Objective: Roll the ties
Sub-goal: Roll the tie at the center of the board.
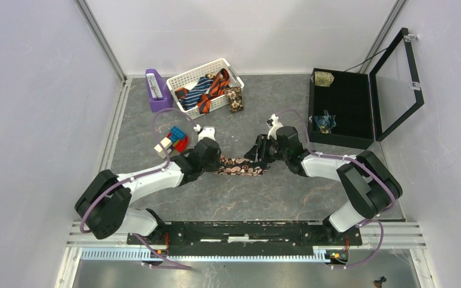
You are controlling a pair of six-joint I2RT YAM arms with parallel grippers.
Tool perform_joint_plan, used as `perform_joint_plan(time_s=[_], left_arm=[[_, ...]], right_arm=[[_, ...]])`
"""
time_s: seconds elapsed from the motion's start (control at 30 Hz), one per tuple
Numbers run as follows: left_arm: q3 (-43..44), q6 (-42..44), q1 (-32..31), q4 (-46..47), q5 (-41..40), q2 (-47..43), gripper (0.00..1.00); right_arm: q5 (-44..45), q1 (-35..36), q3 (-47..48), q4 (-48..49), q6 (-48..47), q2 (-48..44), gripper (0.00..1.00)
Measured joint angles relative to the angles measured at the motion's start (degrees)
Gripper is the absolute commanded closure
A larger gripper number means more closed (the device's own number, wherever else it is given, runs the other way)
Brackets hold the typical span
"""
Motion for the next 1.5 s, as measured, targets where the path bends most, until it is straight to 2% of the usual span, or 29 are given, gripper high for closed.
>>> perform_joint_plan(time_s=[0.43, 0.9, 1.17, 1.5], left_arm=[[11.28, 1.4, -7.17, -19.78, -18.18, 6.43, 0.75], [26.64, 1.4, -13.51, -38.45, -32.72, 23.02, 0.74], [31.93, 1.42, -16.68, -43.39, -36.13, 30.01, 0.7], [36.13, 1.4, -18.67, -45.97, -36.85, 35.54, 0.54]], right_arm=[[-1.42, -3.17, -3.32, 0.07, -0.17, -1.66, 0.46], [-2.4, -6.23, -5.57, 0.55, -0.37, -4.2, 0.46], [-2.95, -10.05, -6.86, -0.13, -1.77, -7.45, 0.46], [-2.95, -15.02, -8.11, -2.93, -3.85, -11.54, 0.46]])
